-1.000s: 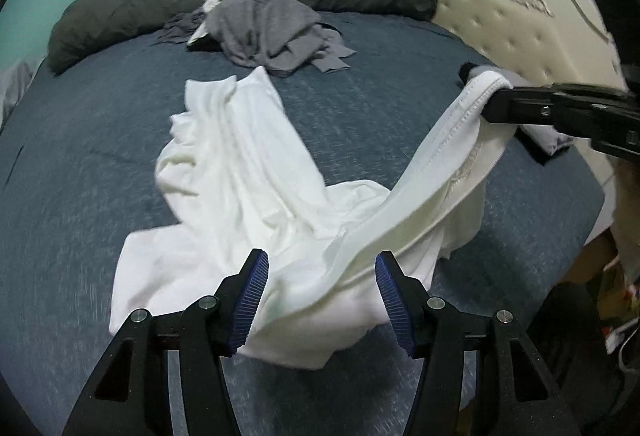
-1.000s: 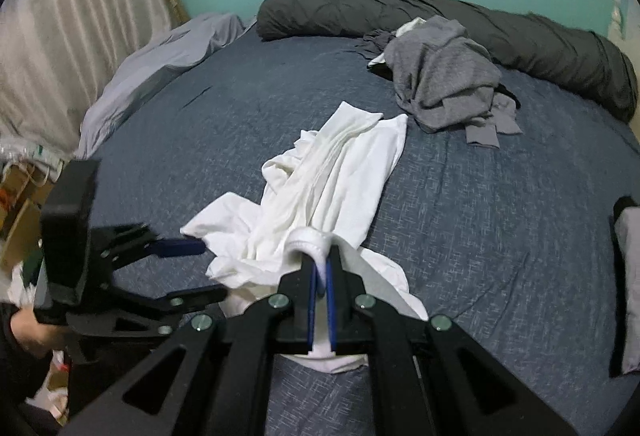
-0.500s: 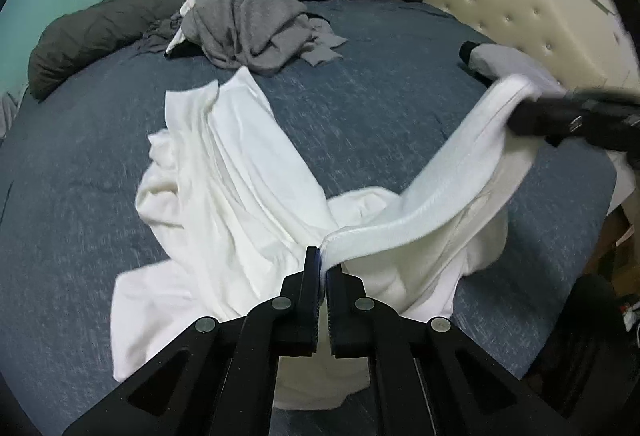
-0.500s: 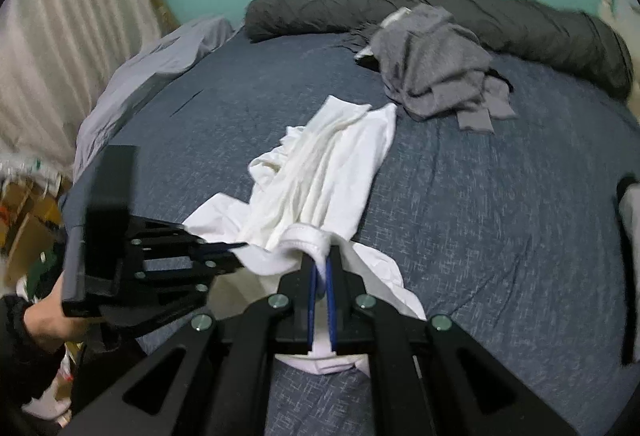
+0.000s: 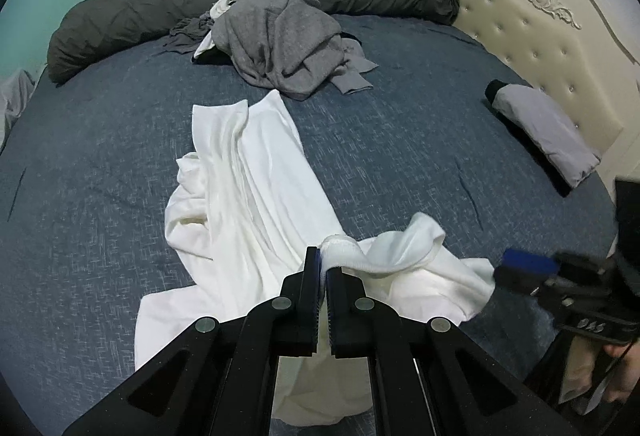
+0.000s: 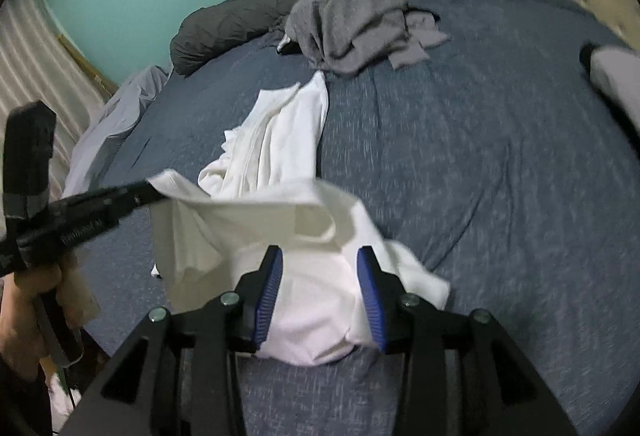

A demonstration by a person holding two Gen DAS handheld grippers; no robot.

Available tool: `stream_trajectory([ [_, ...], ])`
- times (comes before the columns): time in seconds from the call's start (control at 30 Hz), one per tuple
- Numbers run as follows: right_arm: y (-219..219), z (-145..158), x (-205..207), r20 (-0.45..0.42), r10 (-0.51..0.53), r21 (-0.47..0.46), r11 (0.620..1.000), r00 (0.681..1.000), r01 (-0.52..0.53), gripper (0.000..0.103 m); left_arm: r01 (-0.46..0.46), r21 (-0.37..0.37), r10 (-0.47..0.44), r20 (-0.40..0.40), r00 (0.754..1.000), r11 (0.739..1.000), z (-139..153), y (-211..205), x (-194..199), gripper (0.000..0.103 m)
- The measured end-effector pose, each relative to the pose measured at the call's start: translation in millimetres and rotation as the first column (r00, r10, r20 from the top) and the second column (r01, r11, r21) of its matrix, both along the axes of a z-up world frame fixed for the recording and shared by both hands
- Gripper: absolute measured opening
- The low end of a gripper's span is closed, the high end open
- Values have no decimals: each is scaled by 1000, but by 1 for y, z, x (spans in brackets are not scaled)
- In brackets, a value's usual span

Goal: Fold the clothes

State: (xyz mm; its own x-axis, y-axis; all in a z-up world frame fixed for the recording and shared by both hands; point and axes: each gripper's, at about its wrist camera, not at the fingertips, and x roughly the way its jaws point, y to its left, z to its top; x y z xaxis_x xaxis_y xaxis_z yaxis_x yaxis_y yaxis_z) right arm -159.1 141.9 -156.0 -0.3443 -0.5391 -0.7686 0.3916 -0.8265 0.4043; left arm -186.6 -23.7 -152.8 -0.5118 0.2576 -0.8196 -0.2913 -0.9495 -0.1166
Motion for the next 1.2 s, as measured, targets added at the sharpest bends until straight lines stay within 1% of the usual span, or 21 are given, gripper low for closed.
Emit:
stream_trajectory([
  [0.1, 2, -18, -3, 82, -31, -30, 999, 996, 33, 39, -1, 9, 1, -11, 1000, 1000, 7, 1, 4, 3],
  [0.2, -2, -31, -6, 133, -40, -70, 996, 990, 50, 39, -2, 17, 2, -23, 1000, 1000, 13, 2, 9, 3],
  [0.27, -3, -38, -10, 178, -64, -121, 989, 982, 86, 40, -2, 23, 3, -30, 1000, 1000, 18, 3, 11, 3],
  [0.3, -3, -42, -13, 200, -86, -139, 984, 976, 115, 43, -2, 26, 3, -34, 999, 1000, 20, 4, 13, 3],
  [0.4, -9, -52, -22, 243, -136, -148, 973, 961, 175, 45, -3, 34, 4, -46, 999, 999, 26, 5, 17, 3],
  [0.5, -17, -58, -29, 250, -162, -162, 965, 954, 206, 45, 2, 37, 0, -59, 998, 999, 33, 7, 21, 3],
  [0.63, -21, -54, -33, 230, -189, -250, 937, 955, 246, 45, 12, 31, -10, -75, 997, 999, 38, 9, 26, 3],
  [0.73, -21, -50, -34, 222, -198, -293, 920, 955, 259, 45, 13, 19, -12, -84, 996, 1000, 38, 8, 27, 3],
  [0.8, -14, -47, -33, 204, -229, -329, 900, 952, 287, 45, 12, 28, -9, -87, 996, 1000, 37, 6, 28, 3],
  [0.83, -12, -47, -34, 201, -241, -333, 895, 950, 297, 45, 12, 34, -9, -90, 996, 999, 38, 6, 30, 3],
  [0.9, -16, -53, -38, 219, -250, -267, 914, 943, 304, 45, 14, 42, -10, -96, 995, 999, 39, 7, 32, 3],
  [1.0, -16, -63, -39, 242, -260, -247, 915, 935, 319, 45, 23, 33, -20, -106, 994, 999, 40, 12, 36, 3],
  [1.03, -16, -66, -39, 246, -265, -239, 915, 932, 323, 44, 24, 29, -21, -110, 994, 999, 40, 13, 37, 3],
  [1.07, -16, -69, -39, 252, -266, -242, 914, 931, 326, 38, 24, 27, -20, -112, 994, 999, 41, 13, 37, 3],
  [1.1, -15, -72, -39, 260, -261, -257, 910, 930, 327, 29, 20, 29, -16, -114, 993, 999, 42, 12, 37, 3],
  [1.13, -16, -74, -39, 264, -255, -263, 909, 930, 323, 23, 13, 30, -10, -119, 993, 999, 43, 11, 37, 3],
  [1.17, -14, -69, -38, 245, -249, -259, 915, 937, 311, 11, 7, 29, -3, -126, 992, 1000, 45, 10, 38, 3],
  [1.2, -12, -62, -37, 220, -243, -252, 921, 945, 296, 5, -1, 26, 4, -134, 991, 1000, 47, 8, 38, 2],
])
